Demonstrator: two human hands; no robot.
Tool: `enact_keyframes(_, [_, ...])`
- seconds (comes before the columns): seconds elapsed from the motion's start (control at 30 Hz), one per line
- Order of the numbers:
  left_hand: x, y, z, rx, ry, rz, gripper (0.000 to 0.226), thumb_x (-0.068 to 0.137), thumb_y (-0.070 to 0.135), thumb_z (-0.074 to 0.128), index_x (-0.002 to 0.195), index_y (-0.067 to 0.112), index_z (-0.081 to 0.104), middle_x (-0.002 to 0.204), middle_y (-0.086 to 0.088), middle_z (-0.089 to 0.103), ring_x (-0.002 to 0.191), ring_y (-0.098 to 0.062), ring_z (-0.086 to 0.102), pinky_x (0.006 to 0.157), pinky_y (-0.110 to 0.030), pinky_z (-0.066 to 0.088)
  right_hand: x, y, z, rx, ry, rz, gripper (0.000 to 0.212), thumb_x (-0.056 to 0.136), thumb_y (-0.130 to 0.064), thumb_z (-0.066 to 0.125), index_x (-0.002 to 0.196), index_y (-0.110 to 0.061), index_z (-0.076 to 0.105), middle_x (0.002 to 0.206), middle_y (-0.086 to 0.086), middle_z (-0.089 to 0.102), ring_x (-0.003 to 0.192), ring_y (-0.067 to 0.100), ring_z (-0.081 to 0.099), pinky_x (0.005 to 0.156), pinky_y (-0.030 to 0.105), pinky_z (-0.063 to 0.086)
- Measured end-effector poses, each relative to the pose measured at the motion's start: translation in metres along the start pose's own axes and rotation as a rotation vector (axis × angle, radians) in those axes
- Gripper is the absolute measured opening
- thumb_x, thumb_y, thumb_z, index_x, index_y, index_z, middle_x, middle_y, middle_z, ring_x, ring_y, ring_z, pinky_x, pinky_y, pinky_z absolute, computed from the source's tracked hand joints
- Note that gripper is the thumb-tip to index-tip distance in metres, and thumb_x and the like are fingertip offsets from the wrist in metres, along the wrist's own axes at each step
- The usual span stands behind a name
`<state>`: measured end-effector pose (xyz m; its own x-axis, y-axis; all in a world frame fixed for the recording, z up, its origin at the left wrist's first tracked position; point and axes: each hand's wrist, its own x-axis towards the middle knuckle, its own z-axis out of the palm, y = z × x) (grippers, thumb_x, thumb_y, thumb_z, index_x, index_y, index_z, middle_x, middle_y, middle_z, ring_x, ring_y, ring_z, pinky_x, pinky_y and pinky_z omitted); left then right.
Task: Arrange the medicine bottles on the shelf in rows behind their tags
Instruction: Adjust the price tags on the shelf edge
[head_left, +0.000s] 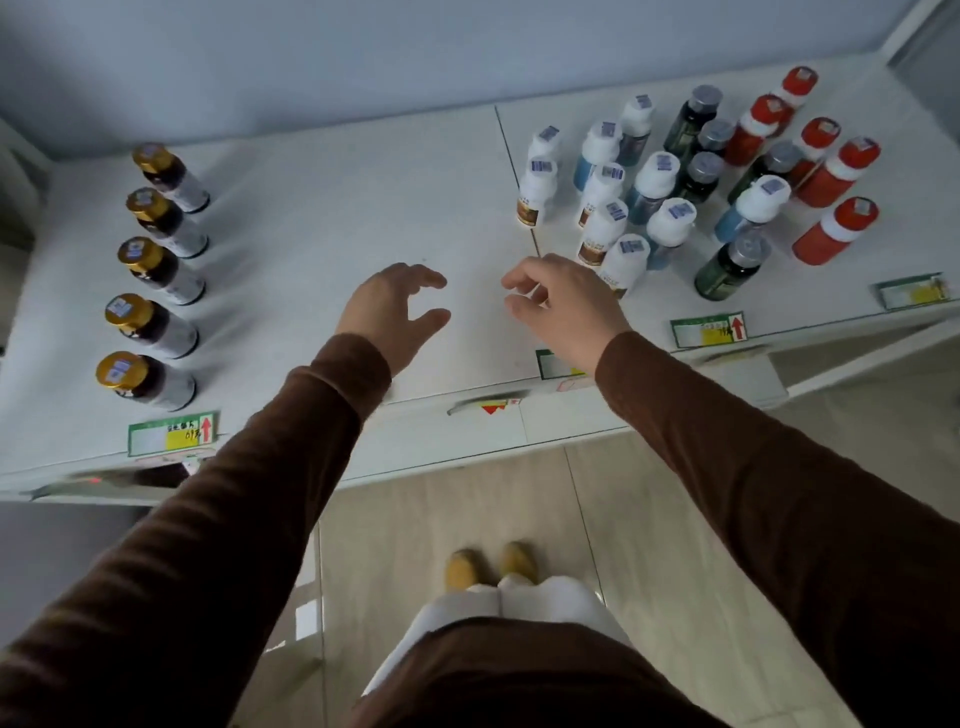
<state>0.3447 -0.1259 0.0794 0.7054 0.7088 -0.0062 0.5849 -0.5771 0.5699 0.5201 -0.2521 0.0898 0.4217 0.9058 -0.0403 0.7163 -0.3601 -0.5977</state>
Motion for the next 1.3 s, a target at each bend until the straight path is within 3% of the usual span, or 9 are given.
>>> enact_keyframes(0.2, [-0.070,-0.062,0.004,0.046,0.109,-0.121,0.028,0.084,0.019,0.069,0.112,0.018,0.067,0.110,-0.003,0.064,0.100,-0.023,0.058,0.090,-0.034,0.046,-0.037,-0.021,0.067,0.206,-0.059,-0.006,0.014,0.092,-0.029,0.060,0.092,-0.018,0.068,0.085,-0.008,0.069,0.074,0.012,0.061,0.072,0.026,0.048])
enact_keyframes(0.3, [-0.092,-0.098,0.004,0.109,0.175,-0.234,0.030,0.083,0.018,0.070,0.112,0.014,0.067,0.109,-0.010,0.062,0.099,-0.031,0.057,0.091,-0.037,0.043,-0.044,-0.035,0.111,0.392,-0.194,0.114,0.029,0.093,-0.035,0.059,0.078,-0.011,0.067,0.069,-0.002,0.068,0.060,0.011,0.065,0.061,0.026,0.049])
enact_keyframes(0.43, [-0.105,-0.129,0.012,0.155,0.231,-0.340,0.039,0.081,0.029,0.072,0.117,0.016,0.066,0.108,-0.012,0.059,0.100,-0.033,0.051,0.090,-0.031,0.034,-0.046,-0.053,0.160,0.603,-0.328,0.347,0.044,0.092,-0.047,0.057,0.075,-0.010,0.073,0.061,-0.001,0.067,0.049,0.012,0.061,0.049,0.018,0.042])
enact_keyframes(0.57, [-0.105,-0.140,0.021,0.163,0.278,-0.342,0.043,0.079,0.042,0.070,0.116,0.022,0.066,0.109,-0.009,0.055,0.101,-0.029,0.046,0.089,-0.033,0.036,-0.045,-0.066,0.188,0.657,-0.346,0.465,0.056,0.089,-0.059,0.052,0.071,-0.012,0.075,0.060,0.002,0.071,0.047,0.011,0.062,0.043,0.014,0.041])
enact_keyframes(0.67, [-0.107,-0.147,0.027,0.127,0.325,-0.317,0.040,0.078,0.044,0.069,0.113,0.024,0.067,0.109,-0.005,0.054,0.102,-0.026,0.044,0.088,-0.030,0.037,-0.040,-0.071,0.201,0.651,-0.331,0.530,0.064,0.087,-0.067,0.045,0.065,-0.015,0.075,0.059,0.000,0.071,0.047,0.011,0.063,0.050,0.018,0.042])
enact_keyframes(0.8, [-0.110,-0.155,0.032,0.027,0.385,-0.293,0.037,0.077,0.039,0.073,0.110,0.024,0.068,0.107,-0.001,0.054,0.101,-0.023,0.044,0.086,-0.029,0.038,-0.038,-0.067,0.213,0.674,-0.280,0.496,0.064,0.093,-0.061,0.043,0.065,-0.014,0.076,0.060,0.000,0.072,0.050,0.015,0.065,0.059,0.028,0.049])
enact_keyframes(0.9, [-0.109,-0.159,0.035,-0.019,0.417,-0.279,0.036,0.077,0.041,0.074,0.108,0.024,0.069,0.107,0.002,0.053,0.100,-0.017,0.041,0.086,-0.028,0.038,-0.041,-0.064,0.216,0.694,-0.251,0.484,0.063,0.093,-0.061,0.045,0.066,-0.015,0.077,0.060,0.000,0.072,0.049,0.014,0.065,0.052,0.019,0.045])
enact_keyframes(1.1, [-0.110,-0.166,0.039,-0.039,0.452,-0.244,0.034,0.078,0.044,0.072,0.107,0.026,0.069,0.106,0.010,0.049,0.100,-0.011,0.039,0.085,-0.011,0.029,-0.040,-0.058,0.219,0.671,-0.236,0.436,0.062,0.093,-0.063,0.044,0.065,-0.018,0.077,0.061,-0.001,0.072,0.053,0.014,0.068,0.046,0.008,0.038])
enact_keyframes(1.3, [-0.109,-0.168,0.040,-0.040,0.456,-0.223,0.034,0.079,0.045,0.072,0.107,0.025,0.069,0.105,0.010,0.048,0.099,-0.010,0.038,0.083,-0.015,0.031,-0.039,-0.055,0.221,0.667,-0.237,0.404,0.062,0.095,-0.060,0.043,0.065,-0.018,0.078,0.062,-0.002,0.073,0.054,0.013,0.068,0.046,0.008,0.040])
